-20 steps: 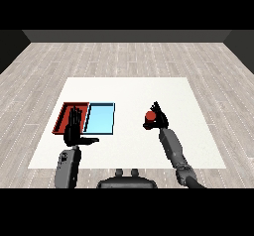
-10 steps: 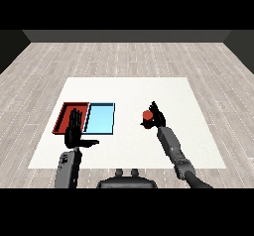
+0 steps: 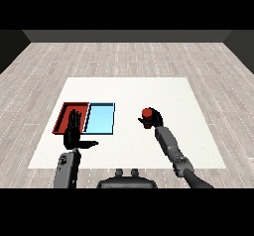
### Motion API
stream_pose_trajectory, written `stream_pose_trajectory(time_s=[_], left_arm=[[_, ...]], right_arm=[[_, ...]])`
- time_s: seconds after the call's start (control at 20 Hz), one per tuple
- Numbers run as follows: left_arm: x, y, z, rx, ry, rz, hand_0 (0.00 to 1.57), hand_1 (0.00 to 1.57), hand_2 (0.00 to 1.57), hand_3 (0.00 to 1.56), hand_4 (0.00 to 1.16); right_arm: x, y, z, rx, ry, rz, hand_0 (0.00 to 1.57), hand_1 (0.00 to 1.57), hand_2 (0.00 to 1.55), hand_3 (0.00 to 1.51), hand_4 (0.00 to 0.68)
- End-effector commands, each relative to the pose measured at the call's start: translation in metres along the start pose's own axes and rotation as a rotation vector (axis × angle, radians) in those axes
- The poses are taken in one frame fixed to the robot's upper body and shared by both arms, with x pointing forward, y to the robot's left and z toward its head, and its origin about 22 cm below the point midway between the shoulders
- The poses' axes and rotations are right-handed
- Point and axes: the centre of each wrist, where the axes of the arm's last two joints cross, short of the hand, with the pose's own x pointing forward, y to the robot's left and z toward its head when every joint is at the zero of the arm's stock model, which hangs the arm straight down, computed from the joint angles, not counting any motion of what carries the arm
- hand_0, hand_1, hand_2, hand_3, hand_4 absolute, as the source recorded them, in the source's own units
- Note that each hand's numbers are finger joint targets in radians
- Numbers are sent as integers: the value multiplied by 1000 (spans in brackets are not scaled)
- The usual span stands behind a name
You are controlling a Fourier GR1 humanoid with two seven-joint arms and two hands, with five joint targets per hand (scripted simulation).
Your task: Pick the red can and put it in the red box
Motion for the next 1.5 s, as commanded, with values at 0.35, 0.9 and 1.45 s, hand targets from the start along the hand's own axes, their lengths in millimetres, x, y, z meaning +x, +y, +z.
stream_pose_trajectory(time_s=[0.35,0.9,1.45], left_arm=[[9,8,0,16,-2,4,0,0,0,0,0],[0,-26,-6,2,7,17,0,0,0,0,0],[2,-36,-9,-77,6,-6,0,0,0,0,0]], right_arm=[[6,0,-1,-10,56,84,1531,1531,1468,1413,546],[24,1,-1,-39,-134,83,1544,1544,1468,1381,586],[96,-24,13,-10,-292,66,1538,1538,1469,1398,623]])
